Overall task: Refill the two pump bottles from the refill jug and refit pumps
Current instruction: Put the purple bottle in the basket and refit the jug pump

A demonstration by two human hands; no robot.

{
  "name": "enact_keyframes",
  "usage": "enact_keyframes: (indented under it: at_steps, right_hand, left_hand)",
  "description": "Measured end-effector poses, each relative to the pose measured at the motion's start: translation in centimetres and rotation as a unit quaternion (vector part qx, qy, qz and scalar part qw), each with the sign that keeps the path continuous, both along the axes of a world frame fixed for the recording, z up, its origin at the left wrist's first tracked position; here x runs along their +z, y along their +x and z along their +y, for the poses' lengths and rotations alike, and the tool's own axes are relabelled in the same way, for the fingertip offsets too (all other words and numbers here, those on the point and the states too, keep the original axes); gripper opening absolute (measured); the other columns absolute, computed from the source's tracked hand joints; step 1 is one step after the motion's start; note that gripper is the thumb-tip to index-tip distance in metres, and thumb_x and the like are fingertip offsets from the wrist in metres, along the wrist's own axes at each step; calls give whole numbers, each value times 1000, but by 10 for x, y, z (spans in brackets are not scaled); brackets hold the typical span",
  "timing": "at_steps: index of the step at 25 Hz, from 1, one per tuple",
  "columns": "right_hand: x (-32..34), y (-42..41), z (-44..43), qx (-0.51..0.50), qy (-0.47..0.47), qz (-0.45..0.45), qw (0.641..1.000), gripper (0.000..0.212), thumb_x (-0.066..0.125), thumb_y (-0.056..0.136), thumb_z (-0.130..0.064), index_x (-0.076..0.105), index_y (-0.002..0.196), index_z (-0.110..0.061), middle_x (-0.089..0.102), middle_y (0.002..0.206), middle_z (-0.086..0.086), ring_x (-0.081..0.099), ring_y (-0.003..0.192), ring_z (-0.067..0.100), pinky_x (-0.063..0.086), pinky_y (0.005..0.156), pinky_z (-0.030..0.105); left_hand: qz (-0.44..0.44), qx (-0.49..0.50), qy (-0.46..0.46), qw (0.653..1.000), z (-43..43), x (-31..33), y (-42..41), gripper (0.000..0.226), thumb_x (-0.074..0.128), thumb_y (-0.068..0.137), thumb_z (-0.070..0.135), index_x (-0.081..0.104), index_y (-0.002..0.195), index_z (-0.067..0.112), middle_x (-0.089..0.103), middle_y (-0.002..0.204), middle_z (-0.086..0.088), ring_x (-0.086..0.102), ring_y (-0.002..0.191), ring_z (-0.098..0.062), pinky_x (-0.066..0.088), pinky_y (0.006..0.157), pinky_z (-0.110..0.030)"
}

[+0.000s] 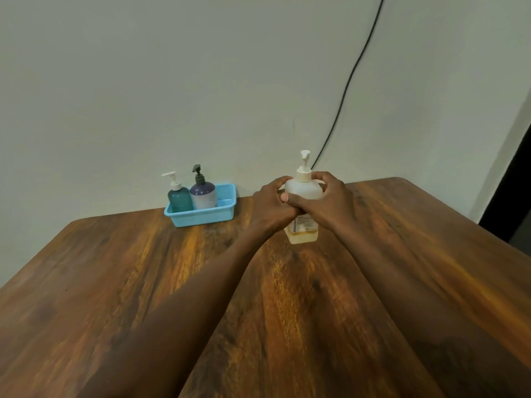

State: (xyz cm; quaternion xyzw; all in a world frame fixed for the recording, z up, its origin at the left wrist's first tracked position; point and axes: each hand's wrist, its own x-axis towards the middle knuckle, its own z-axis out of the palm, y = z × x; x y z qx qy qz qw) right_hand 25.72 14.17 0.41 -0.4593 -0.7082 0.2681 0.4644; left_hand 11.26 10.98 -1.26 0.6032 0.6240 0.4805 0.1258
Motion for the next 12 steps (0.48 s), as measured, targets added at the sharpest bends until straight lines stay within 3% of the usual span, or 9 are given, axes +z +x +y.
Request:
enact_keyframes:
  at_steps: [2,5,7,9,12]
  right_hand:
    - [-2,7,23,-23,7,-4,1000,89,87,58,-67,58,133,-28,66,129,-4,62,111,17,51,85,29]
    - [0,19,66,-55,15,-6,998,96,88,60,-63,53,141,-24,62,137,1,57,121,22,44,86,26]
    - [3,28,99,-75,13,-7,997,98,87,61,-64,52,142,-20,61,138,2,54,125,24,43,89,27]
    - [4,36,130,-83,20,-5,996,94,85,60,-66,58,136,-18,66,130,2,59,120,23,50,91,30]
    - [-4,41,172,-84,23,-11,996,80,84,59,-69,69,119,-18,72,110,-3,67,100,16,55,85,29]
  left_hand:
    - [-8,-2,-3,1000,24,-1,10,71,89,77,24,60,142,19,72,131,-2,67,112,-11,54,85,-14]
    - [-27,-18,-9,999,67,3,23,82,88,71,30,57,147,22,72,132,-1,70,117,-15,59,96,-28]
    - [-27,-21,-26,999,98,9,29,93,91,71,31,50,154,20,70,137,-5,69,121,-18,56,102,-30]
    - [-30,-16,-31,999,130,11,33,92,93,71,31,52,153,17,70,137,-7,70,118,-19,56,102,-30]
    - [-25,1,-24,999,176,3,38,77,95,67,34,68,137,16,77,123,-6,75,105,-17,63,94,-37]
